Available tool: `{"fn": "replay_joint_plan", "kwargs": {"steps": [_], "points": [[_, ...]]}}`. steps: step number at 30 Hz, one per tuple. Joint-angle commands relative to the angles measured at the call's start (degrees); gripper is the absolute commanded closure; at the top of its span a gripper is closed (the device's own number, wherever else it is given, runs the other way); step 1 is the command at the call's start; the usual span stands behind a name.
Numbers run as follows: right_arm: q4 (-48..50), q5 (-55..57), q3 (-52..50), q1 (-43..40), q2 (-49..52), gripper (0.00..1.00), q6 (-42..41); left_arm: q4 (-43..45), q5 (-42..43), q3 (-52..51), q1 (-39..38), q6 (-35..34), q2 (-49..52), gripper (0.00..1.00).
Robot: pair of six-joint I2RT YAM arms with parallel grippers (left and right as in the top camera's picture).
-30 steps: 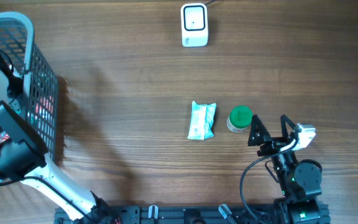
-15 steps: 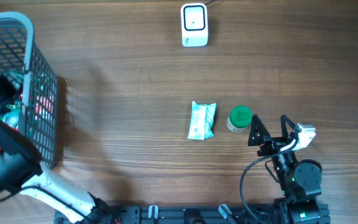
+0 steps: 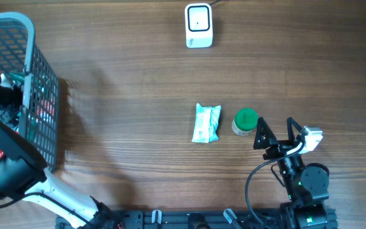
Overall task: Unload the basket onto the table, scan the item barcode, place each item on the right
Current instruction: 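Reach the left gripper into the basket and grasp the orange packet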
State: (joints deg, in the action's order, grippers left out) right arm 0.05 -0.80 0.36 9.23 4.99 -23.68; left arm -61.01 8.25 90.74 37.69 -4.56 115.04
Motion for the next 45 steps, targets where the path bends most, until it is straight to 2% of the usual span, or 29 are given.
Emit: {"fn": "replay_joint_plan", "kwargs": {"steps": [1,7,10,13,17,20,22,29,34,41,45], "points": [[0.28,0.79,-0.07,0.24,0.11,0.0,1.01,4.5,-0.39,-5.09,0.07,1.33,-0.68,0.16],[0.28,0.76,-0.07,0.24,0.11,0.0,1.03,11.41,-0.35,-10.36,0.07,1.09,-0.66,0.24],[0.28,0.76,-0.07,0.24,0.11,0.0,1.01,12.0,-0.37,-10.93,0.07,0.9,-0.66,0.39],[0.28,0.76,-0.07,0.24,0.11,0.0,1.03,12.02,-0.33,-10.78,0.09,-1.92,-0.72,0.45],[0.28,0.76,-0.07,0.24,0.11,0.0,1.01,10.6,1.62,-9.29,0.07,-2.34,-0.74,0.58],[0.28,0.76,-0.07,0.24,0.11,0.0,1.01,8.57,1.57,-6.03,0.09,-2.32,-0.83,0.76],[0.28,0.76,-0.07,0.24,0.11,0.0,1.05,6.78,1.55,-2.99,0.09,-2.32,-1.14,0.96],[0.28,0.76,-0.07,0.24,0.11,0.0,1.03,0.68,1.55,7.06,1.16,-2.43,-4.63,0.96],[0.28,0.76,-0.07,0.24,0.11,0.0,1.01,-0.09,1.62,11.1,2.32,-8.83,-11.89,0.96],[0.28,0.76,-0.07,0.24,0.11,0.0,1.03,0.81,1.88,11.21,1.49,-16.2,-23.39,0.96],[0.28,0.76,-0.07,0.24,0.11,0.0,1.01,0.74,8.83,11.21,0.2,-17.38,-28.83,0.96]]}}
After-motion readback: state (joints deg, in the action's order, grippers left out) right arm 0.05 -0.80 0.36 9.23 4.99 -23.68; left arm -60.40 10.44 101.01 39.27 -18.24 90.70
